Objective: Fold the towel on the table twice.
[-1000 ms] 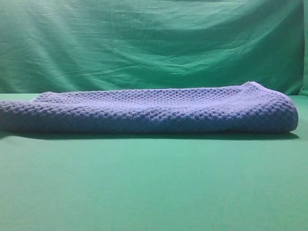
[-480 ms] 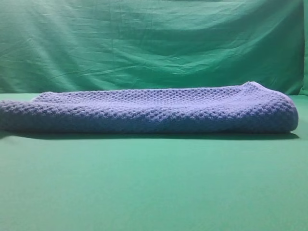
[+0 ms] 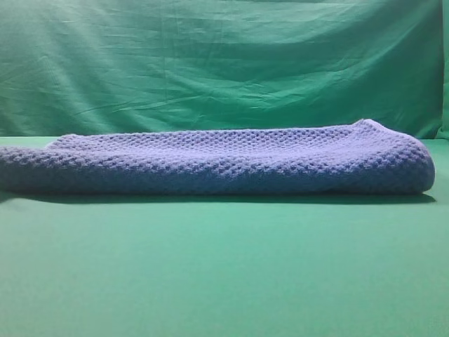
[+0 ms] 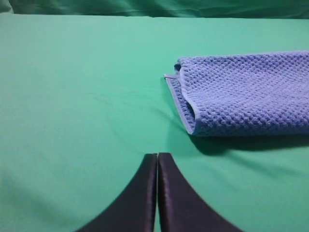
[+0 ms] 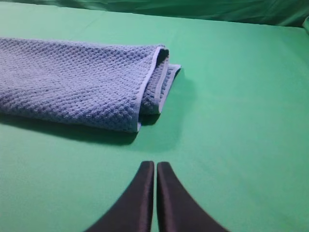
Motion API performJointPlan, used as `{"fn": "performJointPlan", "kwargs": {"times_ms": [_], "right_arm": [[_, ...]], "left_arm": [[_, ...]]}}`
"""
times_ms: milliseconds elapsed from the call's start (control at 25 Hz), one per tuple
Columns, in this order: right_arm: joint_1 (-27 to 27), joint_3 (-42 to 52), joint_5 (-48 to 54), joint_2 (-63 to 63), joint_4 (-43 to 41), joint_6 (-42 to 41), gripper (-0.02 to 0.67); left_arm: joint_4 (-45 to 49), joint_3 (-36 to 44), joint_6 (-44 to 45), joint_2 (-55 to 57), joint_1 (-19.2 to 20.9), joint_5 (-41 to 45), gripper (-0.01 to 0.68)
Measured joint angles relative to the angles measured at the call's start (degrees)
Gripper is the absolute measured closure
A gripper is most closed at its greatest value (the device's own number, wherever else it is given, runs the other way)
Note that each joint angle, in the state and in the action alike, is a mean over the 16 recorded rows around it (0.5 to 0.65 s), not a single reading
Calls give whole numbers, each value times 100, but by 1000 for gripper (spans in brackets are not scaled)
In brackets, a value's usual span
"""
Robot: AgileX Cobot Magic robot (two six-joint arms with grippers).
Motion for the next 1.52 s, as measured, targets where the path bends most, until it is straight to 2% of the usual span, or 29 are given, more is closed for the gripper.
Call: {"fn": "performJointPlan", "kwargs": {"times_ms": [640, 1240, 1520], "right_arm": [[-93, 0, 79, -1, 176, -27, 649], [-1049, 0, 184, -332, 245, -113, 649], [-1214, 0, 233, -407, 379, -162, 649]], "left_arm": [[4, 0, 0, 0, 0, 109, 673], [4, 0, 0, 0, 0, 109, 673], [4, 0, 0, 0, 0, 109, 673]]}}
